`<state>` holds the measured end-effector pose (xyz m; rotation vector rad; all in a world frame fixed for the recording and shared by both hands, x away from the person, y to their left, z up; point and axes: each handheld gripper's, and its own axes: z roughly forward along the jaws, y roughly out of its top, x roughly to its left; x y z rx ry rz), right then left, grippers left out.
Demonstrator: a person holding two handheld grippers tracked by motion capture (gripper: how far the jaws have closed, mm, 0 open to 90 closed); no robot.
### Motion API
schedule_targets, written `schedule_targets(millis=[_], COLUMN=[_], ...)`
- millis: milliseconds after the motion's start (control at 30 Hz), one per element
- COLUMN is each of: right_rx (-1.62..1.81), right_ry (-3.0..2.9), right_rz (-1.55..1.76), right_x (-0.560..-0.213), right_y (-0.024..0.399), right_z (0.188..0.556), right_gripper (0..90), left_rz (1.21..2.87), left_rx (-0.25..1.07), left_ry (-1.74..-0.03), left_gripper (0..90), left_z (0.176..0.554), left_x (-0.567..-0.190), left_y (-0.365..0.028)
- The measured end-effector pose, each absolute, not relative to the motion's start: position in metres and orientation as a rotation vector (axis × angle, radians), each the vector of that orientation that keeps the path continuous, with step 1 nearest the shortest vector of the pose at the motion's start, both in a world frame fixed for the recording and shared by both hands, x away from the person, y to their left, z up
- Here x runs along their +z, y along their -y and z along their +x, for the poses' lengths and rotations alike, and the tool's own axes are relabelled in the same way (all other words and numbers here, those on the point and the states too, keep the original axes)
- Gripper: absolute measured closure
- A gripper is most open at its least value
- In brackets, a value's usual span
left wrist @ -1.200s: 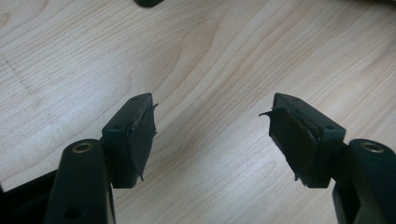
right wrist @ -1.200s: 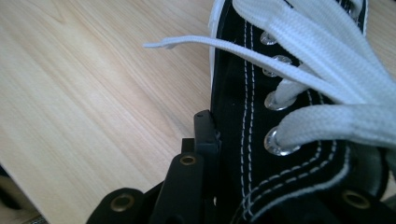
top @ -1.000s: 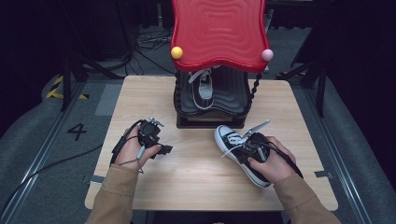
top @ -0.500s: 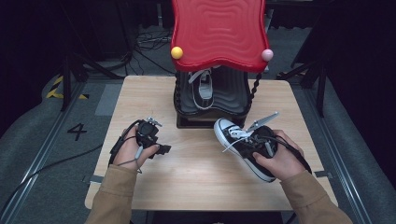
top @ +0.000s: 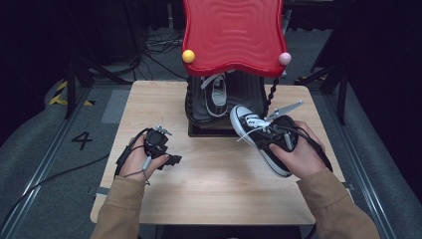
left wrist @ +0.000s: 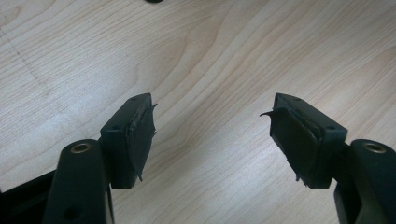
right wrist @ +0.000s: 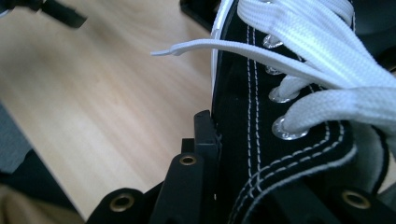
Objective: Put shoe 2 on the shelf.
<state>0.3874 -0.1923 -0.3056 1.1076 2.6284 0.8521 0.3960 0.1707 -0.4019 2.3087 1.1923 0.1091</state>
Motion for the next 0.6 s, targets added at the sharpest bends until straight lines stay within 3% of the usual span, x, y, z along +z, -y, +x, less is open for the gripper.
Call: schedule_targets(millis=[600], right_rx=[0.911], right_ry=[-2.392], right_rz=[1.234], right_x=[-0.297], right_y=[0.172], right_z=[0.443], right_gripper=[86.9], left_rz=[2.302], left_rx=[0.111], left_ry=[-1.219], left_gripper=[31.2], left_z=[0.39], left_x=[-0.404], left_y=[-0.181])
